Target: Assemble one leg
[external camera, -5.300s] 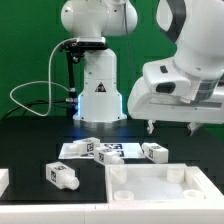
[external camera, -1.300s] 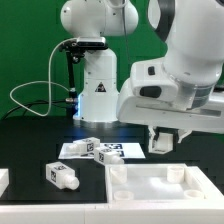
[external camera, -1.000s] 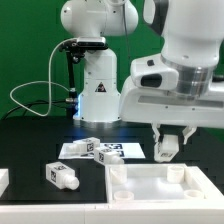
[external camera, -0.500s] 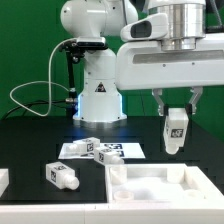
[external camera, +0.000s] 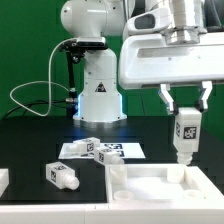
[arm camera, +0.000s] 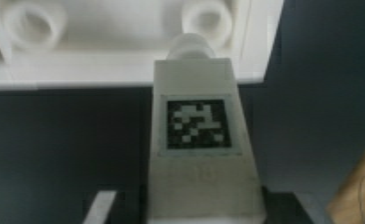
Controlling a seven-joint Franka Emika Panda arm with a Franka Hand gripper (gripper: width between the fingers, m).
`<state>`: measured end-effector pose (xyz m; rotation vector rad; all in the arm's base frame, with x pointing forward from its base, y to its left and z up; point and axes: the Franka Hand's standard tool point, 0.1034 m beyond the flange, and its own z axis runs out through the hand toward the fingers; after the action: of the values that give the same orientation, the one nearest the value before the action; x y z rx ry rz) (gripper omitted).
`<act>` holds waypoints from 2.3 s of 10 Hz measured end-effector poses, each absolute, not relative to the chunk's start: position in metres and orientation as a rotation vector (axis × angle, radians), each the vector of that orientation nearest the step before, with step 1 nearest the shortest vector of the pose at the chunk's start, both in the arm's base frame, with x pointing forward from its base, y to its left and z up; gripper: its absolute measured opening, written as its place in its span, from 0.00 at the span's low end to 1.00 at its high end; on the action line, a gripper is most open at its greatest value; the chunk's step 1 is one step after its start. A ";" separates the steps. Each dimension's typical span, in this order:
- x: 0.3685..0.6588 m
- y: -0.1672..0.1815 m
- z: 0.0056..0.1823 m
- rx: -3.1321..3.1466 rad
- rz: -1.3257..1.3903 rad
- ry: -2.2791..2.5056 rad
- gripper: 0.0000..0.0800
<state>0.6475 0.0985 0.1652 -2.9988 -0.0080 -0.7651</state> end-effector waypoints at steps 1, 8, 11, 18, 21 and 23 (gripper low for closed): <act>0.657 0.106 0.166 -2.964 -0.880 -0.029 0.36; 0.642 0.104 0.141 -2.994 -0.803 -0.028 0.36; 0.633 0.107 0.122 -2.996 -0.791 -0.022 0.36; 0.632 0.113 0.110 -2.991 -0.805 -0.038 0.36; 0.629 0.112 0.104 -2.998 -0.790 -0.039 0.36; 0.629 0.111 0.100 -2.994 -0.815 -0.041 0.36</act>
Offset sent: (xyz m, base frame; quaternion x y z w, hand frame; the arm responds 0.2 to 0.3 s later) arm 0.0000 0.0000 0.0000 0.0000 0.0000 0.0000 1.0000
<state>0.6293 0.1110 0.1000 -2.9936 -0.0405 -0.8151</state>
